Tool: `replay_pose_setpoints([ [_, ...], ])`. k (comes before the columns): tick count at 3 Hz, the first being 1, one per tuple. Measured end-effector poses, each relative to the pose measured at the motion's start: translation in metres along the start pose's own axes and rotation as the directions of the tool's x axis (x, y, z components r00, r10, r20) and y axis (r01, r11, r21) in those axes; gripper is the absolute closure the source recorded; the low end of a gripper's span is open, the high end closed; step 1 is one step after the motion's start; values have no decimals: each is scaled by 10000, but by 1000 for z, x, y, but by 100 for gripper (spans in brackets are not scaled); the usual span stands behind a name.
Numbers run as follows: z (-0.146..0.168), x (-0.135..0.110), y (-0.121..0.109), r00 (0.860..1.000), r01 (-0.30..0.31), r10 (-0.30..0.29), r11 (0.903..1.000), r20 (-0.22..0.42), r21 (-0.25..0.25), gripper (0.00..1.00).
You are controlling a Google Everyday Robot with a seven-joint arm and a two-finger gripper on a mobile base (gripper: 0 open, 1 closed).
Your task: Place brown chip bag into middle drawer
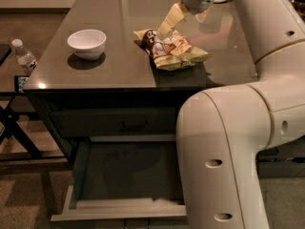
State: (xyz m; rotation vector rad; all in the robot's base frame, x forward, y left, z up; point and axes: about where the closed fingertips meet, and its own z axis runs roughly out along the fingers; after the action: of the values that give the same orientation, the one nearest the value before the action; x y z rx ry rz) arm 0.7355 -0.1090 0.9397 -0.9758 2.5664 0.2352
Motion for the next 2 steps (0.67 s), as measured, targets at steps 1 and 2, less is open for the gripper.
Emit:
replay_pose_setpoints([
  [1, 14, -5, -1, 9999, 34, -33, 10000, -148, 53, 0],
  [2, 26, -8, -2, 9995, 63, -60, 9999, -323, 88, 0],
])
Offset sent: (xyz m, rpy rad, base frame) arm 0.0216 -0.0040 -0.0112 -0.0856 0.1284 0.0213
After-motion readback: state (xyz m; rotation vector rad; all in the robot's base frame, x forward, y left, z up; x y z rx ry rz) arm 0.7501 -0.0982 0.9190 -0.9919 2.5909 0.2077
